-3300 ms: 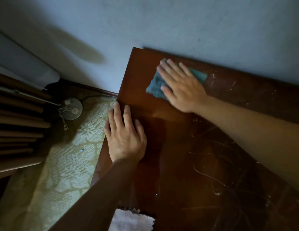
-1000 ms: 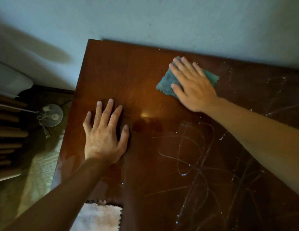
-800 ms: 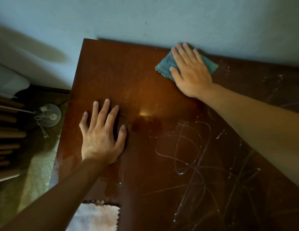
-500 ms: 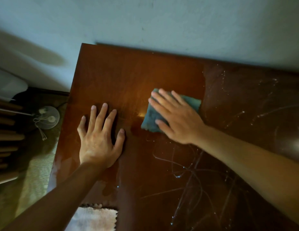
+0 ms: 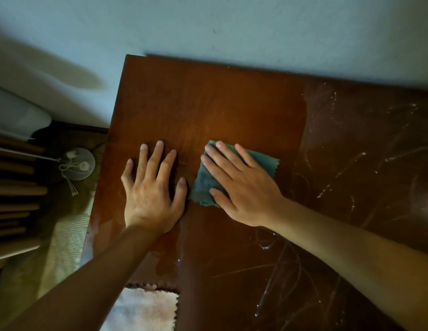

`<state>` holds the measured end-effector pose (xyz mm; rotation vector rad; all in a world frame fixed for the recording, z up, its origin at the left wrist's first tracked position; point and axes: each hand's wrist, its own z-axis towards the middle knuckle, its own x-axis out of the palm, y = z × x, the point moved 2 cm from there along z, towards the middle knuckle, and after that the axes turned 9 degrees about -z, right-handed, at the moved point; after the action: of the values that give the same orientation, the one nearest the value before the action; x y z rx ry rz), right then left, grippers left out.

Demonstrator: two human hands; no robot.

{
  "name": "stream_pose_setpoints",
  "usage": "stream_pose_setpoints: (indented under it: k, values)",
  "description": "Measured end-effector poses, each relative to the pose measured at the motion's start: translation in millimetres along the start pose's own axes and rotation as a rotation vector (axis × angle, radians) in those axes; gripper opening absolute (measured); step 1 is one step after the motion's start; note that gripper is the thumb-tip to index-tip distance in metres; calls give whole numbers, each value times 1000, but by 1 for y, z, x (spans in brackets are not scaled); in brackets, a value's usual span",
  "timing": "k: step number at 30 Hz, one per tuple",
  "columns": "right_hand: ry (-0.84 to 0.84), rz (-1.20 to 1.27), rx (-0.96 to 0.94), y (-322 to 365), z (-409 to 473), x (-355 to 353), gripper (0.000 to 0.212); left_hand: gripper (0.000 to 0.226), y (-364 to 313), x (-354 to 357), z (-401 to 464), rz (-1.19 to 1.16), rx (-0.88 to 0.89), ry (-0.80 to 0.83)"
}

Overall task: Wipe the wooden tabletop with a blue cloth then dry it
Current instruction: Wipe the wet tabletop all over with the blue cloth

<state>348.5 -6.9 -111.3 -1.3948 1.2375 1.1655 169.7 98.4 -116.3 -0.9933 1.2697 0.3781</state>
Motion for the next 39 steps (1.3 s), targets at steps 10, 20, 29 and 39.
stream_pose_setpoints:
  k: [10,20,29,39]
  values:
    - [-1,-38,251,-105,115,-17,63,62,2,0,0,-8,9,9]
    - [-26,15,29,46,-18,0,67,60,0,-6,0,-121,12,-4]
    - [-28,-14,267,-24,58,-14,68,56,0,-19,3,-324,-49,53]
    - [5,-35,15,67,-42,3,68,61,12,-11,-120,20,-21,142]
